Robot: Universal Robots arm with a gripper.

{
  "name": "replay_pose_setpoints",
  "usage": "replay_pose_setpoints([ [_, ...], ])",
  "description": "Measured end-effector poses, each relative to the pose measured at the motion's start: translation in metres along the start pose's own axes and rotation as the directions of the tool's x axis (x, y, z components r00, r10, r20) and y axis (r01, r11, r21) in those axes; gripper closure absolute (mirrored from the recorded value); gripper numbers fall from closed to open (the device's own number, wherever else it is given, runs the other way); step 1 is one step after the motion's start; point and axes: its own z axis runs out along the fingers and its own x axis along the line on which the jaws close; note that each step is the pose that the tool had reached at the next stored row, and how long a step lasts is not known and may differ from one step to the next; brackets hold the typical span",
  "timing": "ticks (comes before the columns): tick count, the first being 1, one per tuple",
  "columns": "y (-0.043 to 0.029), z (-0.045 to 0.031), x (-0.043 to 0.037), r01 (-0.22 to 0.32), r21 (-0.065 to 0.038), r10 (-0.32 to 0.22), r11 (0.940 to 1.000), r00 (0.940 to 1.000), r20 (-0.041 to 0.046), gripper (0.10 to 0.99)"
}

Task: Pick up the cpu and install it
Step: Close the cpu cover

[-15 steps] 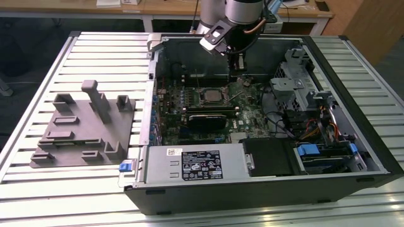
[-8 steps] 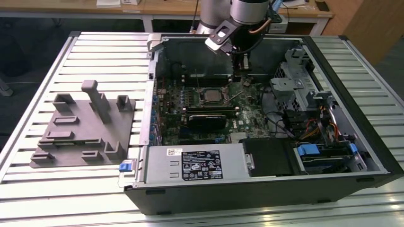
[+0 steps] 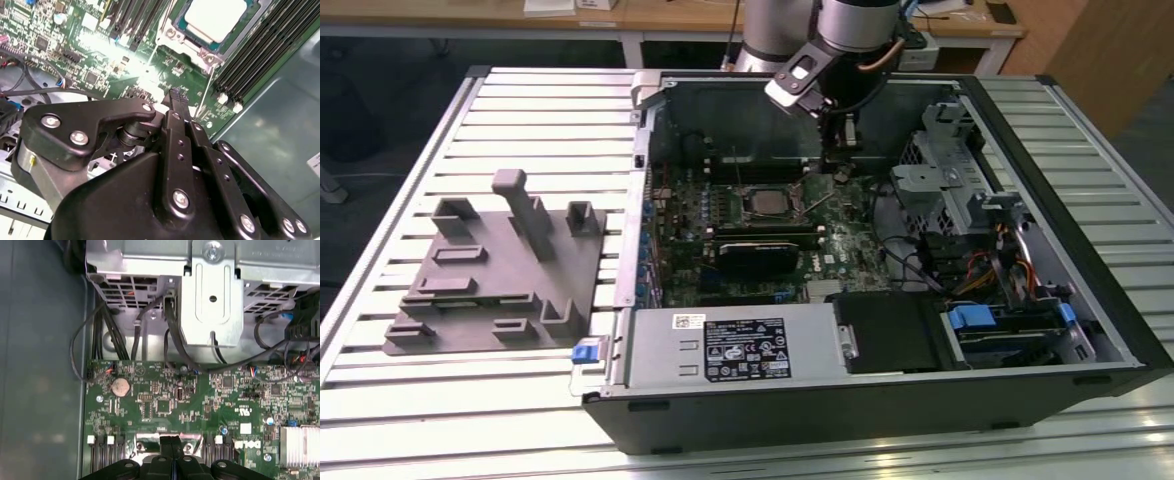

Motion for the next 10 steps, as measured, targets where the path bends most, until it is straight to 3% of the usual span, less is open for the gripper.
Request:
replay_pose_setpoints([
  [10,0.0167,0.0007,-0.0002,0.0,0.0,0.0,1.0,1.0,0.0,0.98],
])
